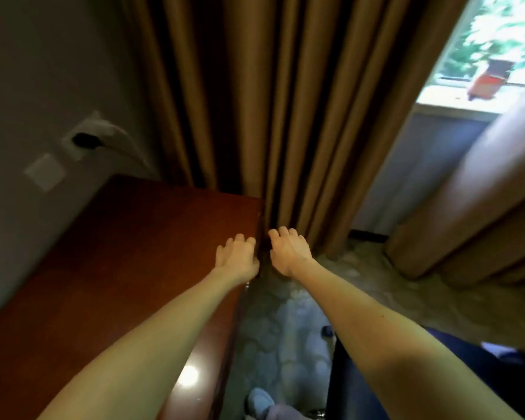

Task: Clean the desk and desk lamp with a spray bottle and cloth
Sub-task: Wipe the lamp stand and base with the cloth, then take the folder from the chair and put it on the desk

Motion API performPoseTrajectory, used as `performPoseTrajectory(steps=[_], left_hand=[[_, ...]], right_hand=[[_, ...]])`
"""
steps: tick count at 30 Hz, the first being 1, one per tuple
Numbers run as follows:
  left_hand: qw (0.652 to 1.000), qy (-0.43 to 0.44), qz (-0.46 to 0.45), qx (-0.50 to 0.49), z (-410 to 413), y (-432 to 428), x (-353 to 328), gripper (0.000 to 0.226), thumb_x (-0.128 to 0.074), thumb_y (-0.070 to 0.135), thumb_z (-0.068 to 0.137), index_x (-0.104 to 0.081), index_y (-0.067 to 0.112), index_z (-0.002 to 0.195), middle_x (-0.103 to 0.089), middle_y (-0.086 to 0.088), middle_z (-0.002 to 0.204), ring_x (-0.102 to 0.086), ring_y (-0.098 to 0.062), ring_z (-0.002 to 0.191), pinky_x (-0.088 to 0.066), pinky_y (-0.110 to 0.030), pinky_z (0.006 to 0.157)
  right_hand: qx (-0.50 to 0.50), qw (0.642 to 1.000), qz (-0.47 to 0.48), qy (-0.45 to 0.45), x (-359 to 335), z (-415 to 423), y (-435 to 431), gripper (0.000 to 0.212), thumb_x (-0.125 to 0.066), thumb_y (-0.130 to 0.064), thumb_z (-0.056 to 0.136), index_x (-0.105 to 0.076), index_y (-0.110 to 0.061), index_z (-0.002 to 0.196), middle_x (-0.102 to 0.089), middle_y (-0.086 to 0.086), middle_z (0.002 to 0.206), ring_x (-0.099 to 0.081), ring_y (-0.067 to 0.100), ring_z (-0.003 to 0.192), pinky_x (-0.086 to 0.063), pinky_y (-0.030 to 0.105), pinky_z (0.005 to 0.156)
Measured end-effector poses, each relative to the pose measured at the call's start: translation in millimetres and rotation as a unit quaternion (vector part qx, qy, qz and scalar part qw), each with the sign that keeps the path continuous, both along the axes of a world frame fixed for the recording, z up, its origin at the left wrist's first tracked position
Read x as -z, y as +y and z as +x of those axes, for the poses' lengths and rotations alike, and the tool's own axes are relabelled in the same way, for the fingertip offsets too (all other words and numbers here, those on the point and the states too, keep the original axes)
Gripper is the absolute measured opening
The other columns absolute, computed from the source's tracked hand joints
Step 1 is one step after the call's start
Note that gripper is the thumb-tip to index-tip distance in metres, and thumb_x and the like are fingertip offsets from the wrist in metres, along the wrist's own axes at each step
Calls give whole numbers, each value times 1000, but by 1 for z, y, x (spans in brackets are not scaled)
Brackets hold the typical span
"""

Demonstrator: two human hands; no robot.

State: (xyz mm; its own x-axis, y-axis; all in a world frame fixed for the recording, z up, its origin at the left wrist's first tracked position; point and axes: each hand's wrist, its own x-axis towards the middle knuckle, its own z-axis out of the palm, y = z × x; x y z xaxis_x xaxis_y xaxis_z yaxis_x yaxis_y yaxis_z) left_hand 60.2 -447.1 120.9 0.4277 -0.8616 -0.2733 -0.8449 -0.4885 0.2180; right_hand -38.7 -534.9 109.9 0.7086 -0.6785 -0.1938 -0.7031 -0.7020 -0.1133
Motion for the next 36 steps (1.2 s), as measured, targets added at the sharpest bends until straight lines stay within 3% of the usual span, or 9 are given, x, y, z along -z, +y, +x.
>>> performPoseTrajectory(steps=[8,16,22,27,31,36], left_hand=[[982,11,4,187,-100,-42,25,42,-45,30,92,-46,17,131,-47,-9,133,-46,-30,121,-41,-43,97],[941,58,71,326,-213,-37,65,37,-45,28,90,-50,15,124,-49,-10,129,-49,-32,117,-41,-43,96],[918,81,120,369,-275,-42,98,30,-45,27,89,-50,11,115,-50,-12,121,-52,-33,108,-47,-42,86],[897,70,170,402,-322,-68,138,34,-45,30,92,-46,11,119,-46,-12,127,-47,-33,117,-44,-44,95],[881,54,182,433,-355,-94,193,38,-46,33,92,-44,12,124,-46,-11,128,-46,-32,119,-42,-43,94],[885,76,210,408,-383,-118,284,39,-46,36,93,-42,10,121,-47,-11,129,-47,-31,121,-42,-43,93]], right_hand=[[198,979,17,34,20,-141,5,43,-51,-17,90,-40,-11,131,-47,12,128,-46,32,116,-42,42,92],[354,924,109,92,77,-269,65,37,-46,-22,94,-41,-12,128,-45,12,131,-42,33,122,-39,42,96],[439,880,162,85,109,-344,81,37,-42,-25,96,-39,-12,131,-43,10,134,-41,30,124,-38,40,98],[509,833,205,64,142,-394,83,40,-41,-27,96,-37,-15,135,-43,8,136,-40,29,124,-39,40,99],[560,790,242,58,191,-423,86,42,-42,-28,97,-37,-15,137,-42,7,137,-40,27,124,-40,39,100],[636,723,266,30,275,-447,88,44,-44,-27,97,-36,-16,138,-42,5,139,-40,24,126,-40,37,102]])
